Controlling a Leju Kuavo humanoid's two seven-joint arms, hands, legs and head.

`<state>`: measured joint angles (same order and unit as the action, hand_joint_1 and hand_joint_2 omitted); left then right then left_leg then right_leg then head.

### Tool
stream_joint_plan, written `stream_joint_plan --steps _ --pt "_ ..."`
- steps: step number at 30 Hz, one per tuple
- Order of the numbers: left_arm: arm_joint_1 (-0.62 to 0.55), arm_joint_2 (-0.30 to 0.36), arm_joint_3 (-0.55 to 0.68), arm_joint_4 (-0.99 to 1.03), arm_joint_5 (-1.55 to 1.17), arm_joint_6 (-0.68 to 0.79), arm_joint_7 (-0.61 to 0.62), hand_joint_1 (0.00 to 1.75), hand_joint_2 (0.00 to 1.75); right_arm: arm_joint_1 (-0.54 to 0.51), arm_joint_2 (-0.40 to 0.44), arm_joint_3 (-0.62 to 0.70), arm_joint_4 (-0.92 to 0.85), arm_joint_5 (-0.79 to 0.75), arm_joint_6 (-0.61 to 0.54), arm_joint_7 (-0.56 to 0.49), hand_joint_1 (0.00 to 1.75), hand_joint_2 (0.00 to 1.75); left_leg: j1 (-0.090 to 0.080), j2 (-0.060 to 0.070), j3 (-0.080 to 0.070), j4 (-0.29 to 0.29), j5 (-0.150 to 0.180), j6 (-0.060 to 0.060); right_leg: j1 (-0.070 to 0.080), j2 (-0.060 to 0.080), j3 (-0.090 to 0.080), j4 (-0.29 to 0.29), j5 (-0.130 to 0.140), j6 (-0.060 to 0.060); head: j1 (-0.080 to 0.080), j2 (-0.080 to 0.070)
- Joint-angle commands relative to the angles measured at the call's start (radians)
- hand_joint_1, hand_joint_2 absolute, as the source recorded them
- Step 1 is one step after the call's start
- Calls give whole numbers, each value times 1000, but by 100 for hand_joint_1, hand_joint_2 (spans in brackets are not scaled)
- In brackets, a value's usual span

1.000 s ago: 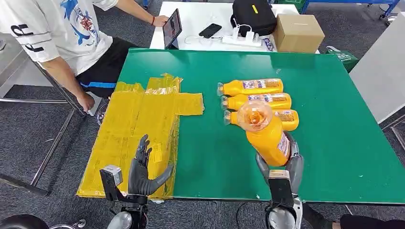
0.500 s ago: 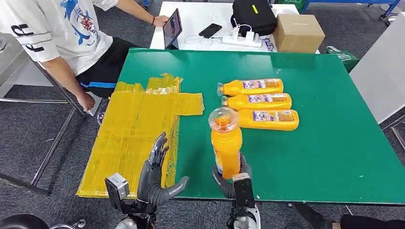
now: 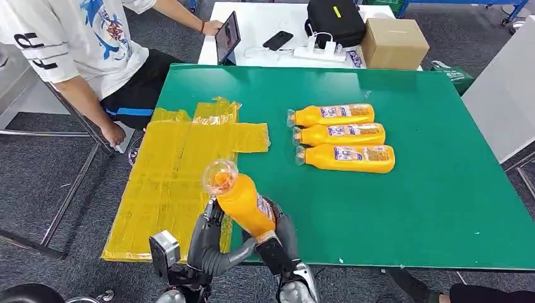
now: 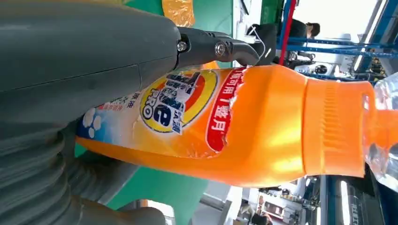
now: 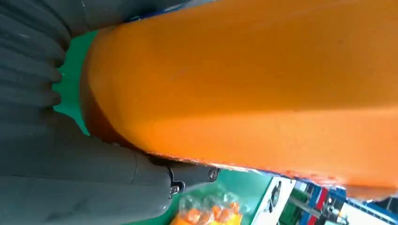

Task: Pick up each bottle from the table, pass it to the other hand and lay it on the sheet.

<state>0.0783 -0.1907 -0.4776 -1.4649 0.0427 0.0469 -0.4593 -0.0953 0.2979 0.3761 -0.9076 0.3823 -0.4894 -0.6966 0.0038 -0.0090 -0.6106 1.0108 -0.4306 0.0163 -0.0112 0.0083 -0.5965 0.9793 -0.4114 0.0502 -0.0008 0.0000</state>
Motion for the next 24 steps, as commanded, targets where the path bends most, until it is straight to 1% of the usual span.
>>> stream_joint_plan --steps 1,3,4,6,8,9,10,11,12,14,15,16,17,18,19,21,24 --pt "-29 11 -39 79 -5 -3 8 0 175 -64 12 71 142 5 0 -2 175 175 0 1 3 -1 -1 0 0 0 3 -1 -1 -1 0 0" --pt "-29 11 -39 79 -5 -3 8 0 175 -64 12 71 142 5 0 -2 175 175 1 1 5 0 -2 -1 1 0 5 -1 -1 -2 0 0" --pt "-29 11 -39 79 -5 -3 8 0 175 -64 12 71 142 5 0 -2 175 175 0 1 2 -1 -1 0 0 0 2 -1 0 -1 0 0" --pt "-29 11 -39 79 -5 -3 8 0 175 -64 12 71 142 5 0 -2 175 175 0 1 3 -1 -1 -1 0 0 3 -1 0 -1 0 0" --pt "-34 9 -37 98 -3 -11 17 0 175 -71 22 105 172 37 2 4 175 175 1 1 5 0 -2 -1 1 0 5 -1 -1 -2 0 0" --pt "-37 7 -35 110 -2 -13 19 0 175 -71 28 129 185 73 -38 -2 175 175 1 2 5 -1 -2 -1 1 0 4 -1 -1 -2 0 0" --pt "-38 1 -31 125 11 -21 27 0 175 -69 39 150 194 78 -48 -2 175 175 0 2 3 -1 -1 -1 1 1 3 -1 0 -1 -1 0" --pt "-44 -2 -28 142 14 -21 27 0 175 -75 46 180 222 105 -96 -2 175 175 1 3 6 -1 -2 -1 1 1 5 -1 -1 -2 -1 0" --pt "-47 -4 -26 148 14 -21 27 0 175 -77 50 191 238 108 -104 -2 175 175 0 2 4 -1 -1 -1 1 1 3 -1 -1 -1 0 0" --pt "-52 -11 -18 157 26 -24 26 0 175 -83 51 220 270 125 -135 -2 175 175 1 2 6 -1 -2 -1 1 1 6 -1 -2 -2 0 0" --pt "-52 -12 -17 157 29 -25 25 0 175 -82 51 226 274 120 -131 -2 175 175 1 4 7 0 -3 -1 2 2 6 -1 -2 -3 0 0" --pt "-51 -12 -15 156 32 -26 25 0 175 -84 51 237 284 123 -143 -2 175 175 0 3 4 -1 -2 -1 0 2 3 -1 -1 -1 0 0" --pt "-52 -13 -10 157 39 -27 27 0 175 -83 51 241 289 120 -137 -2 175 175 1 5 6 -1 -3 -1 1 3 6 -2 -1 -2 1 0" --pt "-53 -13 -9 158 41 -27 28 0 175 -83 51 248 290 123 -140 -2 175 175 0 2 5 -1 -2 -1 1 1 4 -1 -1 -1 0 0" --pt "-53 -13 -8 159 44 -27 29 0 175 -83 51 256 293 128 -145 -2 175 175 1 2 5 -1 -2 -1 1 1 5 -1 -1 -2 1 0" --pt "-55 -15 -2 172 60 -33 39 0 175 -89 51 289 306 162 -172 1 175 175 0 1 5 -1 -2 -1 1 0 5 -1 -2 -2 1 0" --pt "-64 -16 8 187 74 -37 39 0 175 -99 51 319 329 196 -183 13 175 175 1 3 8 -1 -4 -2 2 1 7 -1 -3 -3 0 0"
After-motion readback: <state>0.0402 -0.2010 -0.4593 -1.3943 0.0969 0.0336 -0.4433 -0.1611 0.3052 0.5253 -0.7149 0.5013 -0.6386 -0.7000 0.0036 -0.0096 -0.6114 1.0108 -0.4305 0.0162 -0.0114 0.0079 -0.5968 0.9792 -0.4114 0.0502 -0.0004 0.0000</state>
